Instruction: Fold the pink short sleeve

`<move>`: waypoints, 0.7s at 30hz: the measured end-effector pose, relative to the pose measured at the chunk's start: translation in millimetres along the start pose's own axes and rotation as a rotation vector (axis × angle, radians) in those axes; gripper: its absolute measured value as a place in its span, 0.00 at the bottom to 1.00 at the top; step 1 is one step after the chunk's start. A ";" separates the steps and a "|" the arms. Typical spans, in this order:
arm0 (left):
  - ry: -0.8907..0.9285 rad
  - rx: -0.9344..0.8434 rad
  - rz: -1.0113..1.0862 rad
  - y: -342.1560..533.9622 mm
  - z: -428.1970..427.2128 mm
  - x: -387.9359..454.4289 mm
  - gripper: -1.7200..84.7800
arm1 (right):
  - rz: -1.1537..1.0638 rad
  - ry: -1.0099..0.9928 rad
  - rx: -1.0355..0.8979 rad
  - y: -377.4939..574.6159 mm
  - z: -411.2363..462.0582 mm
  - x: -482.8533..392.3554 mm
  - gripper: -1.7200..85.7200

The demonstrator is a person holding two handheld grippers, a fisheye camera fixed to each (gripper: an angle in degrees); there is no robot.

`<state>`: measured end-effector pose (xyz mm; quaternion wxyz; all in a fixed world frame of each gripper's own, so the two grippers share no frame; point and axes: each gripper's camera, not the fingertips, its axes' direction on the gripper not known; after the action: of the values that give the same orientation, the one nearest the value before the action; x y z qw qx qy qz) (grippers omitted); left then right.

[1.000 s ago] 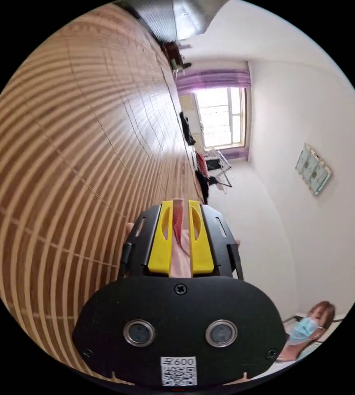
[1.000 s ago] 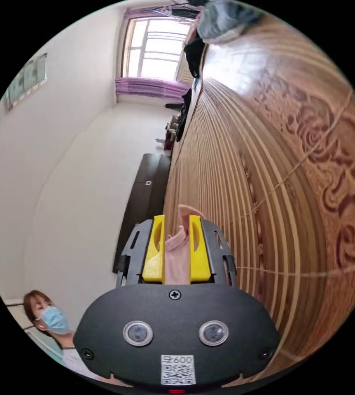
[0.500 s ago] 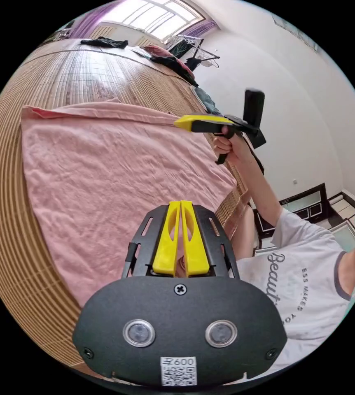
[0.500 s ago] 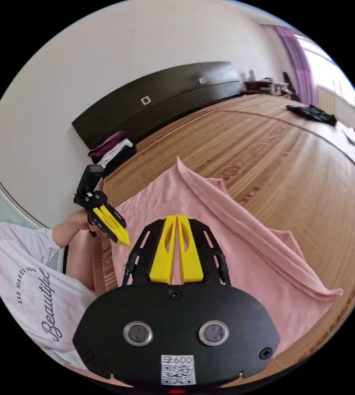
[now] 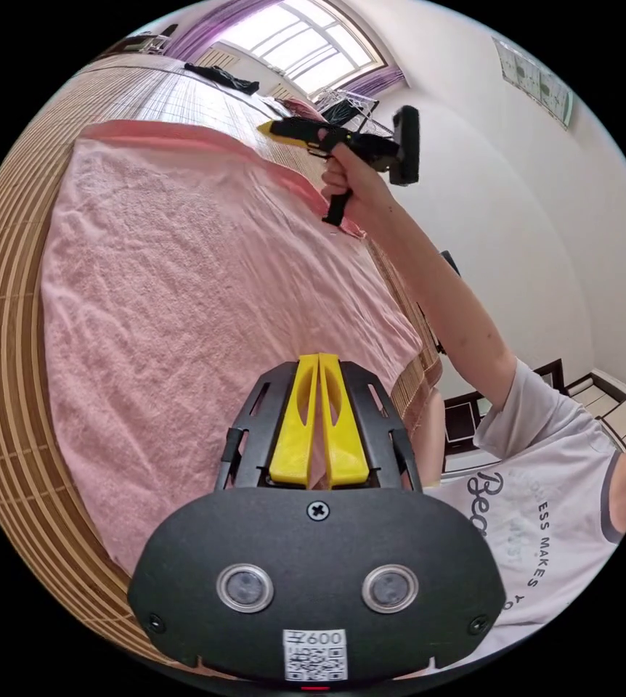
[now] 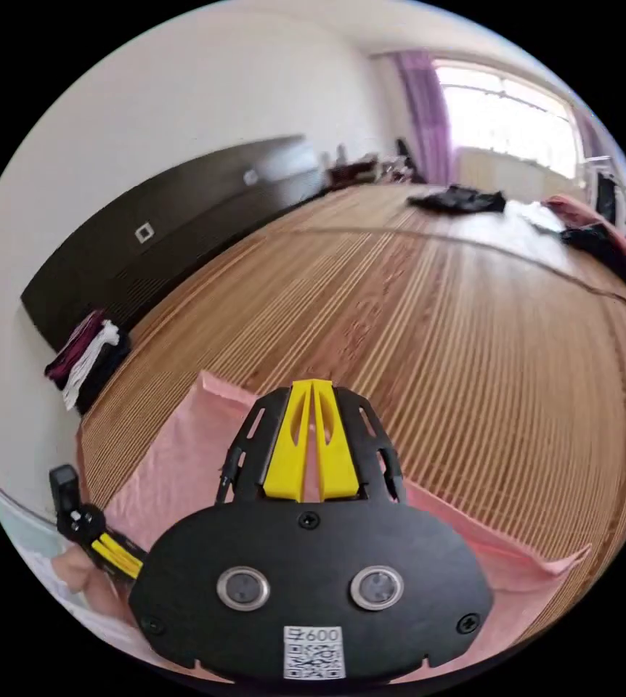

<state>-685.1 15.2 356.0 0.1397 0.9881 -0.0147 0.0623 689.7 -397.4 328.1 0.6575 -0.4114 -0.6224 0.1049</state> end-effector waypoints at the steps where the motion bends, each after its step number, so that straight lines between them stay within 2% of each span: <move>1: 0.006 0.001 -0.002 9.9 -6.2 -13.5 0.02 | -0.084 -0.081 -0.020 -1.9 -2.2 -7.4 0.01; 5: 0.025 0.006 -0.009 44.4 -29.8 -61.1 0.02 | -0.230 -0.447 -0.345 16.2 21.7 -18.6 0.01; 8: 0.034 0.006 -0.015 68.4 -47.7 -94.0 0.02 | -0.186 -0.549 -0.465 37.0 39.2 -5.8 0.01; 12: 0.027 0.005 -0.015 97.1 -70.1 -129.7 0.02 | -0.031 -0.435 -0.454 40.4 49.1 45.0 0.01; 13: 0.030 0.005 -0.018 106.6 -77.6 -142.1 0.02 | 0.116 -0.394 -0.384 38.9 38.8 77.8 0.01; 14: 0.029 0.007 -0.021 116.5 -85.4 -154.3 0.02 | 0.279 -0.281 -0.275 43.4 16.5 108.9 0.01; 16: 0.027 0.009 -0.025 131.6 -97.1 -171.9 0.02 | 0.427 -0.039 -0.135 57.9 -30.0 139.1 0.01; 18: 0.027 0.012 -0.029 146.7 -108.7 -189.3 0.02 | 0.434 0.062 -0.071 72.8 -74.8 154.3 0.01; 21: 0.021 0.016 -0.031 171.6 -127.4 -216.2 0.02 | 0.397 0.029 -0.083 109.9 -146.7 159.1 0.01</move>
<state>-922.7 -111.7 497.0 0.1331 0.9886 0.0028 0.0705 895.9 -283.9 387.3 0.6152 -0.5542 -0.5236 0.2007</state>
